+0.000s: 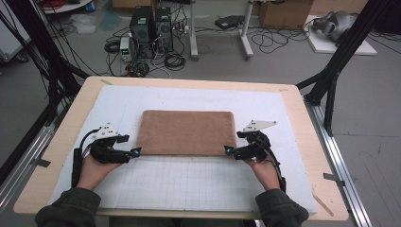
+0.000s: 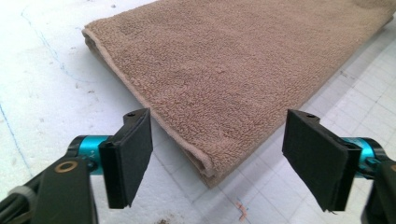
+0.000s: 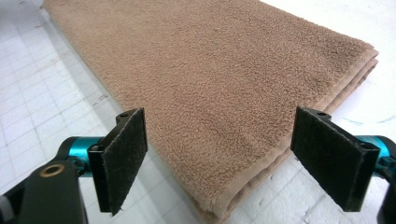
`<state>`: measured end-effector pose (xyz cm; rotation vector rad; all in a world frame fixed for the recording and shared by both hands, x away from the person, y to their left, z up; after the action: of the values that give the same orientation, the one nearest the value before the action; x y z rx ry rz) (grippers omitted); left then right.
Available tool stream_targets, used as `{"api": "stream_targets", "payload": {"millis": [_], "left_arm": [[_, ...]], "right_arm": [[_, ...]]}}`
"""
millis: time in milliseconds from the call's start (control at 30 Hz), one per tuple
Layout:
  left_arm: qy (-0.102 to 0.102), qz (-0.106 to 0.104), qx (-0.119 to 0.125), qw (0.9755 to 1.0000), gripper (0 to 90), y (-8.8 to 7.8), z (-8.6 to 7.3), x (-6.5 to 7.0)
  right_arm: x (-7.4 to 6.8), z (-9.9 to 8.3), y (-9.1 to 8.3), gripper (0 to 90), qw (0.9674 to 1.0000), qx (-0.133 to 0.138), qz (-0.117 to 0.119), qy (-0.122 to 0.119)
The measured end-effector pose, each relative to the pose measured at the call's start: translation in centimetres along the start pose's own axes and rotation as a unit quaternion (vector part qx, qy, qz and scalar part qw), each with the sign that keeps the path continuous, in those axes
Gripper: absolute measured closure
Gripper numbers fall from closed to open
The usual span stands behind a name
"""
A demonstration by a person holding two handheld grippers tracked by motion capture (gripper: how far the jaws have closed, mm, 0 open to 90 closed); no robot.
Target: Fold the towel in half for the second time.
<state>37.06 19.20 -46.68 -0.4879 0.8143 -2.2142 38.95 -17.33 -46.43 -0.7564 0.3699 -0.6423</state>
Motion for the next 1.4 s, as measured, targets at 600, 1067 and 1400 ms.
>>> {"api": "stream_targets", "payload": {"millis": [600,1067,1400], "left_arm": [[0.014,-0.005,0.016,0.9998,16.0,-2.1,-0.2,1.6],[0.005,-0.003,0.022,0.9998,15.5,-3.2,-2.4,2.1],[0.001,-0.001,0.033,0.9994,14.6,-4.2,-3.4,2.6]], "right_arm": [[-1.6,-1.3,-2.3,12.6,0.9996,0.021,-0.003,-0.019],[-2.3,-3.3,-5.2,12.6,0.9989,0.041,-0.009,-0.019],[-2.3,-4.8,-6.2,12.7,0.9985,0.049,-0.019,-0.013]]}}
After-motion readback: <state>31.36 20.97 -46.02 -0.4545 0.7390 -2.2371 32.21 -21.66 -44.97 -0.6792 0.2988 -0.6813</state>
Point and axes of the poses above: each handheld gripper's, and its own axes: y roughly forward along the jaws, z roughly out of its top, x roughly to its right, the point moved 9 cm from there along y, roughly forward along the jaws, and after that the axes turned 10 degrees about -x, right-handed, at the moved point
